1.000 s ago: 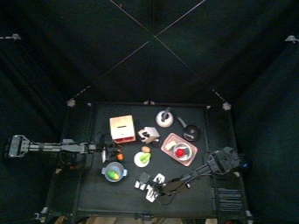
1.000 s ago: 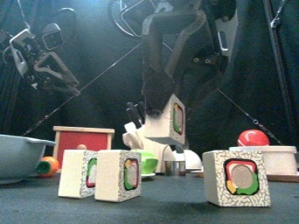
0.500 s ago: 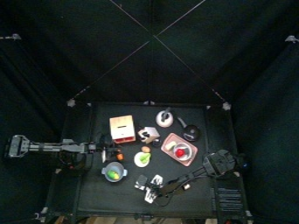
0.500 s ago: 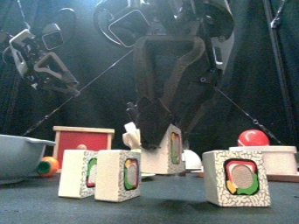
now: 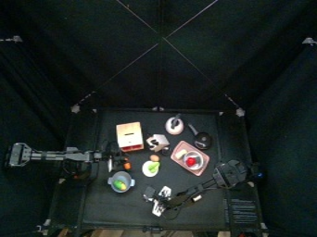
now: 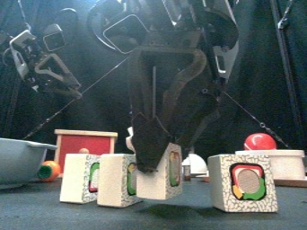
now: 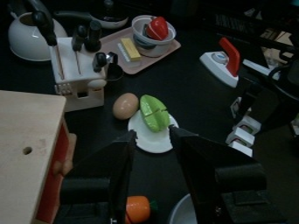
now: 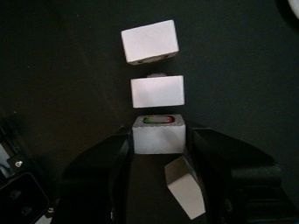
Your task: Put sushi piece to the left
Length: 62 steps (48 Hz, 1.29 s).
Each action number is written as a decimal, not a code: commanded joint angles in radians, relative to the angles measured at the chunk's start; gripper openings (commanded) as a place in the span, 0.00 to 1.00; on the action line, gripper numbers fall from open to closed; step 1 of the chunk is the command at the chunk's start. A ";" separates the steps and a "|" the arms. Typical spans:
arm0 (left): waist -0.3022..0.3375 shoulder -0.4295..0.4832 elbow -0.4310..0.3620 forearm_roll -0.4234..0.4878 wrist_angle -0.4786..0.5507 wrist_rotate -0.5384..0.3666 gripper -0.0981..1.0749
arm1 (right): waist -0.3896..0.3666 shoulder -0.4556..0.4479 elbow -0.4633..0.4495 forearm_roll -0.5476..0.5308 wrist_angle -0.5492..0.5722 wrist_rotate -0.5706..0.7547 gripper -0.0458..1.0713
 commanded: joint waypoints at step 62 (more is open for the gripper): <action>0.002 0.002 -0.015 0.000 0.018 0.002 0.74 | 0.000 -0.011 -0.029 -0.006 0.005 0.000 0.77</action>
